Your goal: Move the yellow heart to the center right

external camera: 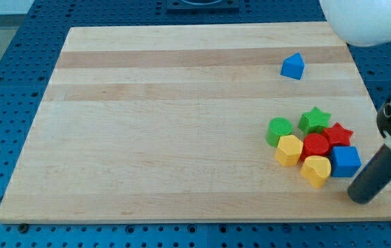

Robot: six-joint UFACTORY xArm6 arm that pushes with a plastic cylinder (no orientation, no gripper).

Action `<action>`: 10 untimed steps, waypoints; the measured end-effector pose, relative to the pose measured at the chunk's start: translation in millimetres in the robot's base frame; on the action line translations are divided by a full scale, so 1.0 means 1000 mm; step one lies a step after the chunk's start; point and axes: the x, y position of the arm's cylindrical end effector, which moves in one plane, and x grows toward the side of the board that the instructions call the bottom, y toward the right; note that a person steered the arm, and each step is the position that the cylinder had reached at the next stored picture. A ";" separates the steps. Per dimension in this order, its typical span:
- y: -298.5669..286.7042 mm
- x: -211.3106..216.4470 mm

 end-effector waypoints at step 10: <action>0.001 -0.118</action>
